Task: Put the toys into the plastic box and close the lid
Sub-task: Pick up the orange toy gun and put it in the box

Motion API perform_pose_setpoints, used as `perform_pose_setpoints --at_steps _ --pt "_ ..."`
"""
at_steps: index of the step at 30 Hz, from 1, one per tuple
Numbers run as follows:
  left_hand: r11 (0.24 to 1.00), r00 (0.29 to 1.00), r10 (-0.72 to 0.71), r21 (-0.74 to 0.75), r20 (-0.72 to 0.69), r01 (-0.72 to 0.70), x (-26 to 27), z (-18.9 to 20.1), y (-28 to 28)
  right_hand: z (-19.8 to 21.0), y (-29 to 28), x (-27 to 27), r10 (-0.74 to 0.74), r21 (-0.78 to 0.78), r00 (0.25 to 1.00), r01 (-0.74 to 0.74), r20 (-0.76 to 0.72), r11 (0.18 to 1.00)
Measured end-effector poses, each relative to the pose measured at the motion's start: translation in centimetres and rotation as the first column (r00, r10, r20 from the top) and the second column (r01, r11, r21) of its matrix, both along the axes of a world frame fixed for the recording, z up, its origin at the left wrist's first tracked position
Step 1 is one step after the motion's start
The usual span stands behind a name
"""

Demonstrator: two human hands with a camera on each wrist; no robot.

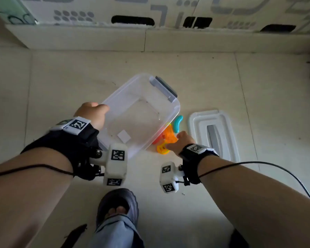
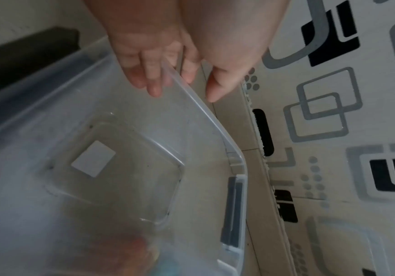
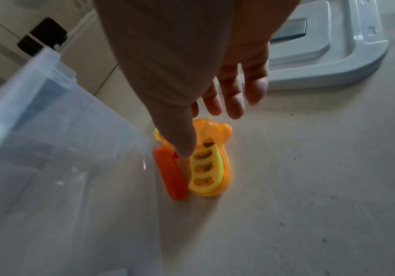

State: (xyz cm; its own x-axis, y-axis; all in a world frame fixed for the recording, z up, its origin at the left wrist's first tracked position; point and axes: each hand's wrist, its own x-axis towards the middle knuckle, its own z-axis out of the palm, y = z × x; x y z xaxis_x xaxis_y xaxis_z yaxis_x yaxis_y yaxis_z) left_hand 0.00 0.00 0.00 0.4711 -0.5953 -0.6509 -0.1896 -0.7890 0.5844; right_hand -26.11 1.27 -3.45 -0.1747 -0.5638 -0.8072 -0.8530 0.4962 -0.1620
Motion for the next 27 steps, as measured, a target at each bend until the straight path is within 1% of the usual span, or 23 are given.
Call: perform_pose_setpoints --at_steps 2,4,8,14,17,19,22,24,25,27 --pt "0.999 0.999 0.032 -0.013 -0.026 -0.032 -0.4 0.3 -0.5 -0.9 -0.1 0.3 -0.035 -0.008 0.999 0.035 -0.019 0.999" --pt "0.998 0.996 0.058 0.006 -0.062 -0.058 -0.9 0.7 -0.8 -1.5 0.0 0.4 -0.081 -0.01 0.996 0.081 -0.03 0.997" --pt "0.999 0.998 0.046 0.005 -0.046 -0.045 -1.4 0.6 -0.5 -2.8 0.2 0.7 -0.111 -0.031 0.994 0.111 -0.022 0.993" --pt "0.998 0.997 0.066 0.005 -0.051 -0.065 -1.5 1.3 -0.2 -1.9 0.3 -0.1 -0.268 -0.035 0.957 0.273 0.107 0.961" --pt "0.996 0.995 0.084 -0.001 -0.054 -0.084 -1.8 1.9 0.0 -0.5 0.1 -0.8 -0.327 -0.116 0.929 0.349 0.174 0.93" --pt "0.996 0.995 0.09 -0.006 -0.049 -0.09 -2.0 2.2 0.2 0.6 0.1 -1.5 -0.402 -0.214 0.885 0.451 0.237 0.867" --pt "0.996 0.995 0.092 -0.019 -0.034 -0.093 -1.9 2.2 0.4 2.3 0.1 -2.1 -0.513 -0.307 0.772 0.626 0.376 0.717" --pt "0.995 0.995 0.097 -0.026 -0.034 -0.098 -2.0 2.3 0.4 3.7 -0.1 -2.0 -0.558 -0.289 0.681 0.719 0.474 0.632" --pt "0.995 0.994 0.098 -0.021 -0.045 -0.099 -2.0 2.4 0.4 4.5 -0.3 -1.8 -0.567 -0.259 0.64 0.75 0.519 0.609" --pt "0.995 0.992 0.099 -0.001 -0.076 -0.1 -2.3 3.0 0.4 5.8 -0.9 -1.3 -0.56 -0.192 0.591 0.768 0.581 0.611"
